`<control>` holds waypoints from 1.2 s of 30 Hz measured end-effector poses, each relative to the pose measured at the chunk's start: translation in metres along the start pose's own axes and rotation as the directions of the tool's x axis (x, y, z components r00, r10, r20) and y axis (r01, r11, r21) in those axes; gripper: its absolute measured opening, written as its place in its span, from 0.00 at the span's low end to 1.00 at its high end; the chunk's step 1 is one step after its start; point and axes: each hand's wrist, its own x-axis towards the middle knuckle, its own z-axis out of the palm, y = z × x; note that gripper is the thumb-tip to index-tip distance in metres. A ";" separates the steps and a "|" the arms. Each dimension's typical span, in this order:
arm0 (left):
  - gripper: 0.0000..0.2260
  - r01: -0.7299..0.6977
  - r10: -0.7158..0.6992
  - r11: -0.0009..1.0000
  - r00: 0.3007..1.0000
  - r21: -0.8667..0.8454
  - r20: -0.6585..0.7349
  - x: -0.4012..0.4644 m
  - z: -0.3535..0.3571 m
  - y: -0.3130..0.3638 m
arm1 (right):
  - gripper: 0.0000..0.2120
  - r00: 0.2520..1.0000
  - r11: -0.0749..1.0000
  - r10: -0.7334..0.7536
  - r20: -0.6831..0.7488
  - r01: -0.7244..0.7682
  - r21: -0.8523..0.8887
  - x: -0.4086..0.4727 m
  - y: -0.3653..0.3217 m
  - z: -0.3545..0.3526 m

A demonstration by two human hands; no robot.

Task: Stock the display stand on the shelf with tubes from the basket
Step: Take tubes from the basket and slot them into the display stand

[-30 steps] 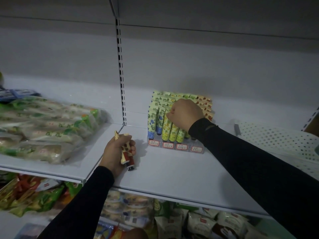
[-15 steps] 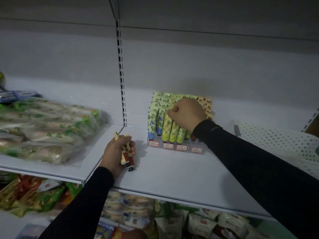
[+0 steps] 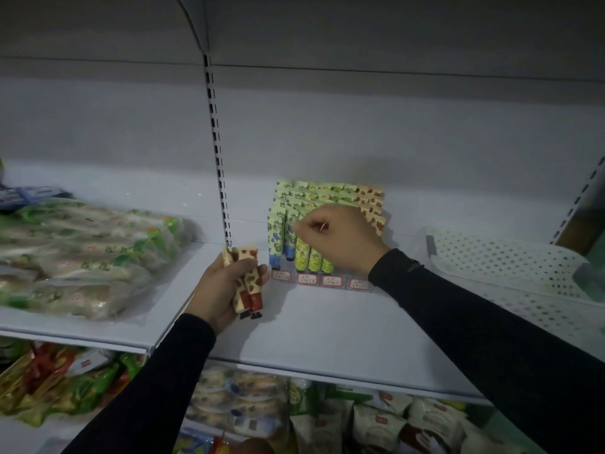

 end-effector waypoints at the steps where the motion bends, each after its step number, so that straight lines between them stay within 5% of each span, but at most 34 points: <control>1: 0.08 -0.014 0.013 1.000 0.999 0.019 0.034 -0.003 0.007 0.002 | 0.16 0.998 0.999 0.006 0.056 -0.008 0.040 -0.003 -0.001 0.002; 11: 0.22 -0.103 0.016 0.936 0.968 0.336 0.252 -0.020 0.045 0.008 | 0.11 0.983 0.960 0.135 0.121 -0.160 0.228 -0.017 0.001 -0.004; 20: 0.15 -0.028 -0.077 0.941 0.952 0.336 0.295 -0.027 0.055 -0.006 | 0.09 0.951 0.881 0.307 0.018 -0.292 0.373 -0.022 0.015 -0.026; 27: 0.08 -0.091 -0.044 0.921 0.941 0.377 0.335 -0.026 0.068 -0.012 | 0.06 0.932 0.795 0.354 0.078 -0.344 0.500 -0.025 0.024 -0.037; 32: 0.06 -0.136 0.000 0.883 0.957 0.450 0.289 -0.015 0.061 -0.016 | 0.06 0.924 0.830 0.382 -0.030 -0.329 0.450 -0.025 0.033 -0.054; 36: 0.11 -0.128 0.104 0.891 0.992 0.436 0.079 -0.006 0.041 -0.020 | 0.08 0.926 0.911 0.333 -0.179 -0.268 0.312 -0.026 0.048 -0.070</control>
